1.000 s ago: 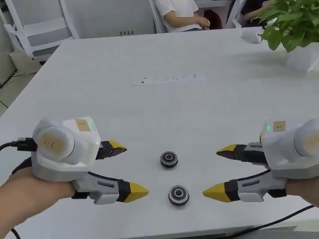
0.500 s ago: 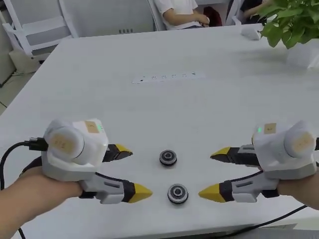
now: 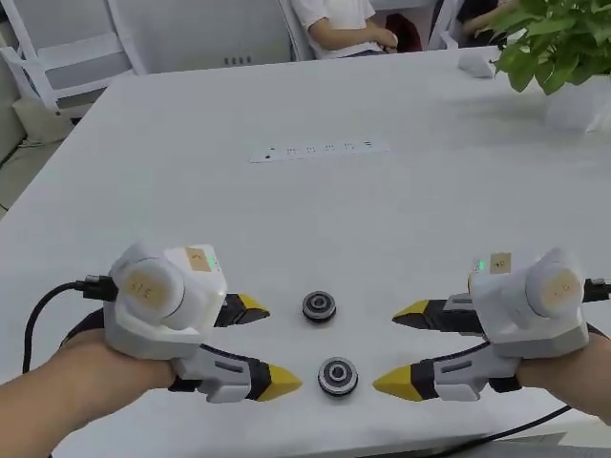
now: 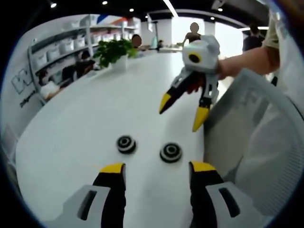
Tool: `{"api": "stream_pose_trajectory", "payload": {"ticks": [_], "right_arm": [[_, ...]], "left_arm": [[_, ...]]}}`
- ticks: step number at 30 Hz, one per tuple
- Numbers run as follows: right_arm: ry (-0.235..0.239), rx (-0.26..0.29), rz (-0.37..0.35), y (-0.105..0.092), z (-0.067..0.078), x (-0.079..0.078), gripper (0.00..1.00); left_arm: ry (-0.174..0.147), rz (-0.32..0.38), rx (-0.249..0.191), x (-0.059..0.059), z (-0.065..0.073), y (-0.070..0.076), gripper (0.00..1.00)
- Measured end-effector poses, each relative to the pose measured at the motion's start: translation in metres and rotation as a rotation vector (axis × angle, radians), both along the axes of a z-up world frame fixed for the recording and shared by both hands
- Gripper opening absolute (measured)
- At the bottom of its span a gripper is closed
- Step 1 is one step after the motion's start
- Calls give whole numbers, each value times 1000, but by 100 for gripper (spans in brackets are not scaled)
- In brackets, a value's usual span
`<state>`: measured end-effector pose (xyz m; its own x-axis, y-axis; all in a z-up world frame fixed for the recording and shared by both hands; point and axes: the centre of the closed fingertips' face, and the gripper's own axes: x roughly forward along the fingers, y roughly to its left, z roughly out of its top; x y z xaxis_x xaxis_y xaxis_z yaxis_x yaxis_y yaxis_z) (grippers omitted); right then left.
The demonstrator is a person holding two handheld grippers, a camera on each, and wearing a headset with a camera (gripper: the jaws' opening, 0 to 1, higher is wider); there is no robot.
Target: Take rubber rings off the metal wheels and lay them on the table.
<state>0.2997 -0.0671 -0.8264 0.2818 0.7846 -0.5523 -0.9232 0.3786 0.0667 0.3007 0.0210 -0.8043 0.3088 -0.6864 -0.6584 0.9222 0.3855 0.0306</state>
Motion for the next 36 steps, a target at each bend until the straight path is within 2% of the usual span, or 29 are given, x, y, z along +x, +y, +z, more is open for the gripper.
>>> {"api": "stream_pose_trajectory", "payload": {"ticks": [8,18,36], "right_arm": [[17,-6,27,7,-7,-4,48],[60,37,14,13,-11,-3,42],[69,13,64,23,-23,-9,36]], "left_arm": [[16,-25,2,-2,-7,-10,50],[34,-49,17,-5,-16,-15,45],[56,-89,20,-10,-27,-32,39]]}}
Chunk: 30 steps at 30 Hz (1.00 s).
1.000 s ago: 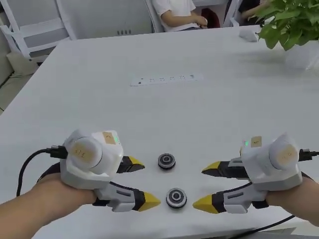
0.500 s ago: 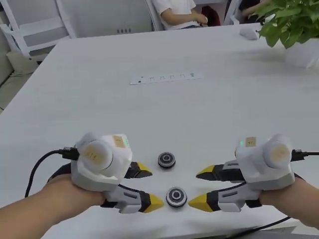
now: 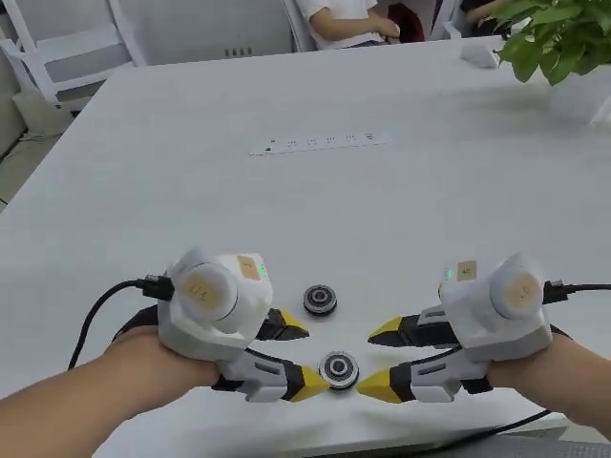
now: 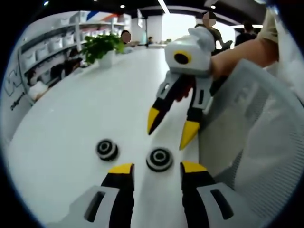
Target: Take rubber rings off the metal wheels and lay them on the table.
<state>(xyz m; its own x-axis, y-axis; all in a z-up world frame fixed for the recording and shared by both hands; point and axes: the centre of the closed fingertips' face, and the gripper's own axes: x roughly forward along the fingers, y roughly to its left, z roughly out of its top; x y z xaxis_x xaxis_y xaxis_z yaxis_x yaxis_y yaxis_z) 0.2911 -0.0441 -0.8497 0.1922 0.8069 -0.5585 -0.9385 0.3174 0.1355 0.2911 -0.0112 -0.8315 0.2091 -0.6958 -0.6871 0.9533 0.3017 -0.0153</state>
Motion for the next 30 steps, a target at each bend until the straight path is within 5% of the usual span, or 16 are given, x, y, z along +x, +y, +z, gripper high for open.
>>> {"api": "stream_pose_trajectory", "payload": {"ticks": [17,30], "right_arm": [[6,-4,19,4,-2,-4,33],[12,-8,17,3,-5,-5,33]], "left_arm": [[33,-12,-1,-2,-11,-13,30],[28,-33,1,-4,-16,-22,23]]}}
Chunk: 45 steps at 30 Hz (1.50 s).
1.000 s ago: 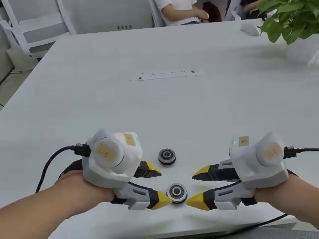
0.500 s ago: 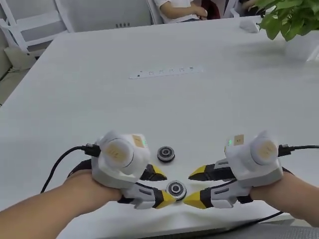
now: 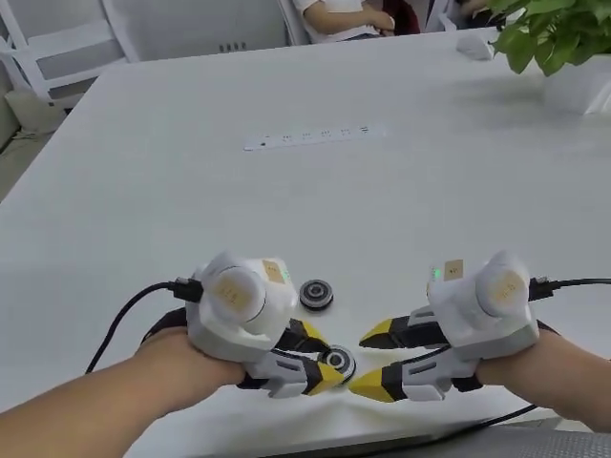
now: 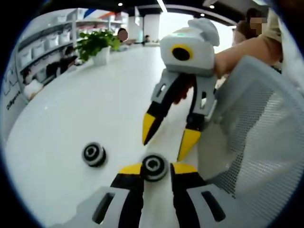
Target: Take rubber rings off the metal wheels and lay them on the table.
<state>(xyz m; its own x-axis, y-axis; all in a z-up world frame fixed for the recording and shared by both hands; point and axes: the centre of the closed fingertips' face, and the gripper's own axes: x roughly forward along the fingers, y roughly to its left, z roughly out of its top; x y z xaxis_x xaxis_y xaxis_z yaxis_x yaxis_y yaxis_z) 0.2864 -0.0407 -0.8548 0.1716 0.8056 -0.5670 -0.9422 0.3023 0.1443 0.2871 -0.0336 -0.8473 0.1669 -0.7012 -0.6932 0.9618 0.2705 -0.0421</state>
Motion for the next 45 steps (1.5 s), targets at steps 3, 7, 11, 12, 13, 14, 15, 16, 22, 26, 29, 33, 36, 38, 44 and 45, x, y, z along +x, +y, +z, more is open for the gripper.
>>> {"api": "stream_pose_trajectory", "payload": {"ticks": [3,7,11,12,13,14,15,16,22,26,29,33,36,38,44,45], "right_arm": [[1,3,-2,0,0,0,33],[3,5,-3,0,-1,1,33],[6,7,-4,1,-2,1,33],[6,7,-3,2,-2,1,32],[7,8,-2,2,-2,0,32],[8,7,-1,2,-3,0,32],[8,5,1,3,-4,0,32],[9,4,2,3,-4,0,32],[4,4,9,6,-4,0,31],[4,3,15,8,-6,0,29],[8,0,20,9,-8,-1,29],[13,12,13,9,-8,0,27],[28,44,-14,10,-4,3,26],[37,49,-17,10,-5,3,26],[55,60,-24,12,-6,2,25],[56,61,-24,12,-7,2,25]], "left_arm": [[-18,7,9,4,-2,1,20],[-20,17,12,7,-2,1,16],[-36,7,23,5,-3,0,14],[-50,2,27,5,-3,0,14],[-52,2,27,5,-3,0,14],[-57,1,28,5,-3,0,14],[-62,1,29,5,-3,0,14],[-65,1,29,5,-3,0,14],[-87,-3,38,5,-4,0,14],[-87,2,37,5,-4,0,14],[-87,6,39,5,-4,0,14],[-86,11,39,5,-4,0,14],[-86,14,38,6,-4,0,14],[-86,15,38,6,-4,0,14],[-86,22,36,6,-3,0,14],[-86,23,36,6,-3,0,14]]}}
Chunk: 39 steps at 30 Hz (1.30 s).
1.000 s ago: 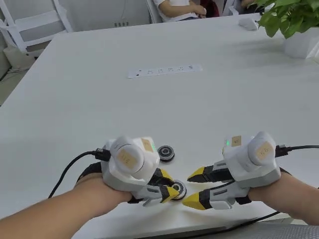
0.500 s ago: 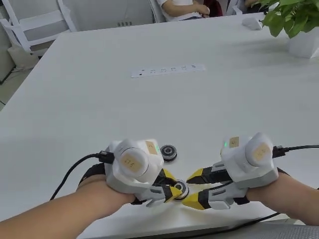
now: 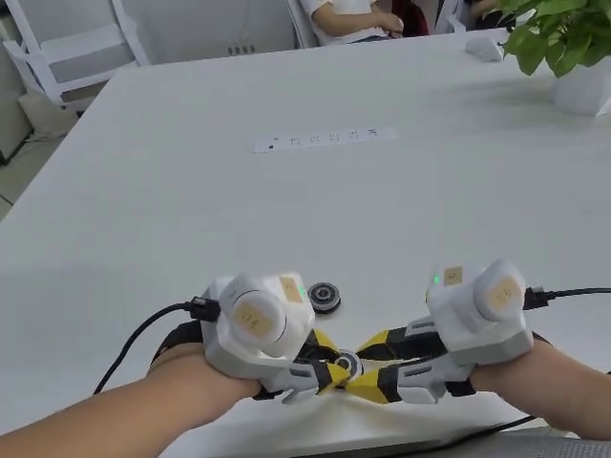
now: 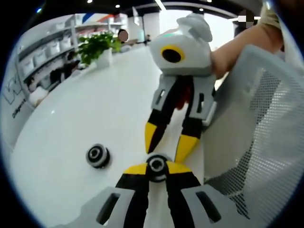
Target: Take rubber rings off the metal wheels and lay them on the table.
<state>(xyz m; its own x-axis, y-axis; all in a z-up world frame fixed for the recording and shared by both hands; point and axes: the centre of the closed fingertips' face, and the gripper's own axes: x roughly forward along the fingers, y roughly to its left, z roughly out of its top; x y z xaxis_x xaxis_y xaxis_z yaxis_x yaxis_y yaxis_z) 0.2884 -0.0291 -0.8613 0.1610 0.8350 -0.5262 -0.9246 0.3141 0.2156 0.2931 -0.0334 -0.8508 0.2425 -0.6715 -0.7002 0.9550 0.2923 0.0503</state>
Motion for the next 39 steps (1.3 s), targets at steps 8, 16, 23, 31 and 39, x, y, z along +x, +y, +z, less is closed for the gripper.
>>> {"api": "stream_pose_trajectory", "payload": {"ticks": [8,16,23,31,39], "right_arm": [[-7,-1,2,-2,0,-1,23],[-26,-22,8,-5,-2,-2,19],[-28,-23,10,-6,-2,-4,16],[-36,-30,13,-8,-2,-6,10],[-34,-37,11,-9,-3,-6,6]], "left_arm": [[2,4,-2,0,0,0,14],[1,7,-5,0,0,0,14],[-3,10,-6,-1,0,0,14],[-5,9,-3,-1,0,0,14],[-9,8,-1,-2,0,1,14]]}}
